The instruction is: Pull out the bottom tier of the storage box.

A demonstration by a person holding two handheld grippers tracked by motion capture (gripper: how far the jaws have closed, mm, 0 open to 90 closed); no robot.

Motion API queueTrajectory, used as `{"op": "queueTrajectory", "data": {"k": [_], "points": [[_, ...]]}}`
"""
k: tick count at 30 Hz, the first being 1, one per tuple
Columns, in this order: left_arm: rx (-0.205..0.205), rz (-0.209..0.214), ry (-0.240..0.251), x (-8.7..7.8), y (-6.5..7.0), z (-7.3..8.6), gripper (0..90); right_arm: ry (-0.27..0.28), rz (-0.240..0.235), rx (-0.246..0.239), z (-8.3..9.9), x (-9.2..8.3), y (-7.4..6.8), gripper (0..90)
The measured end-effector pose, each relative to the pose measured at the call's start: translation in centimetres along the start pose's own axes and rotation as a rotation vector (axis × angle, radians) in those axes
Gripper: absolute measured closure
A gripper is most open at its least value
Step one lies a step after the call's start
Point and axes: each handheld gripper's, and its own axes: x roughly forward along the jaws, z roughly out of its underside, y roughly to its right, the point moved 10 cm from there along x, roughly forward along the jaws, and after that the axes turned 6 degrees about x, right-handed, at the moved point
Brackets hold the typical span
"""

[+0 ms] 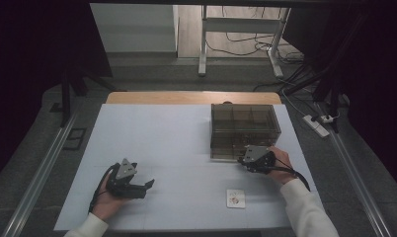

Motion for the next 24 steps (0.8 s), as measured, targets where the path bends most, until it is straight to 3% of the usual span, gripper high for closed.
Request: {"op": "queueTrajectory", "data": {"k": [24], "points": [[0.001, -0.002, 0.002, -0.10, -0.01, 0.00, 12.4, 0.000, -0.027, -0.007, 0.05, -0.60, -0.63, 65.3]]}}
